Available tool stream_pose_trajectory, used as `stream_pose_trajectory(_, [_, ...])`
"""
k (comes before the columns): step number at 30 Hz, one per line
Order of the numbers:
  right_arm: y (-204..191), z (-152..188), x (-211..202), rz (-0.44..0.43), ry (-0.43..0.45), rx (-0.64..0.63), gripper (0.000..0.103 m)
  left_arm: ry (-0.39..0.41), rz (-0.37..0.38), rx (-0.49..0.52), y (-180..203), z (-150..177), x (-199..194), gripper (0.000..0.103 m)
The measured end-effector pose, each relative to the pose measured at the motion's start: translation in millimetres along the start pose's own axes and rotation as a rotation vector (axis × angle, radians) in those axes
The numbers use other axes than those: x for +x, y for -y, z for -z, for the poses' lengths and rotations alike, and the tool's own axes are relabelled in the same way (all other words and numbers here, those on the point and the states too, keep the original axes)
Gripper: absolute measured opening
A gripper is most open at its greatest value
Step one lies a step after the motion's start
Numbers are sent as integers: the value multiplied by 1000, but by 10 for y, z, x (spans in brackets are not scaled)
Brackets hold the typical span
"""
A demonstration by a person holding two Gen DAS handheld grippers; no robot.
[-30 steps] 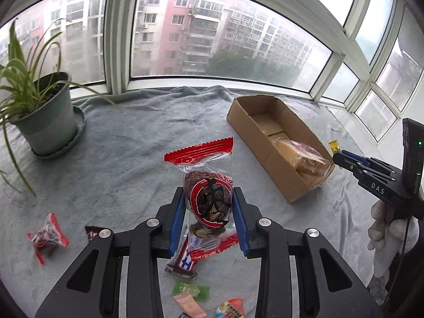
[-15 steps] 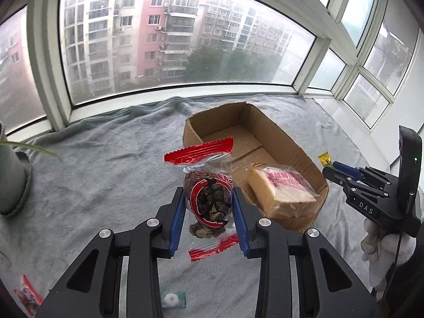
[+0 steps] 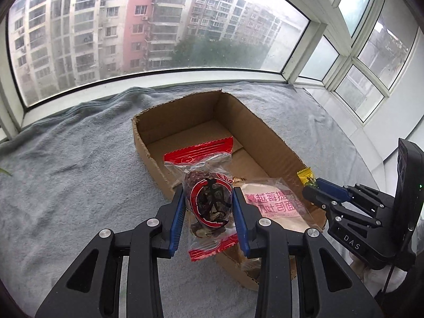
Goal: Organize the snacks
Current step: 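Carry both candies into the cardboard box and open both tools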
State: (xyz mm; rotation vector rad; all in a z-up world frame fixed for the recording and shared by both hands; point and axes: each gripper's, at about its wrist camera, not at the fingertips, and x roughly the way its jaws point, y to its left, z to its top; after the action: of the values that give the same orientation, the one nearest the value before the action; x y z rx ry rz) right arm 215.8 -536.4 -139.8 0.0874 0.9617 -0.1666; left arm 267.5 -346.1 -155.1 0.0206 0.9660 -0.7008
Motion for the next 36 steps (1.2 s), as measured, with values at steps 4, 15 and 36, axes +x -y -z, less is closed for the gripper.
stream_pose_trajectory(4, [13, -12, 27, 1, -3, 2, 26, 7, 16, 11, 57, -12, 16, 33])
stream_pose_trajectory(15, [-40, 9, -53, 28, 17, -7, 50, 12, 8, 4, 66, -75, -43, 61])
stream_pose_trajectory(36, [-691, 98, -885, -81, 110, -84, 51, 102, -47, -19, -332, 21, -1078, 61])
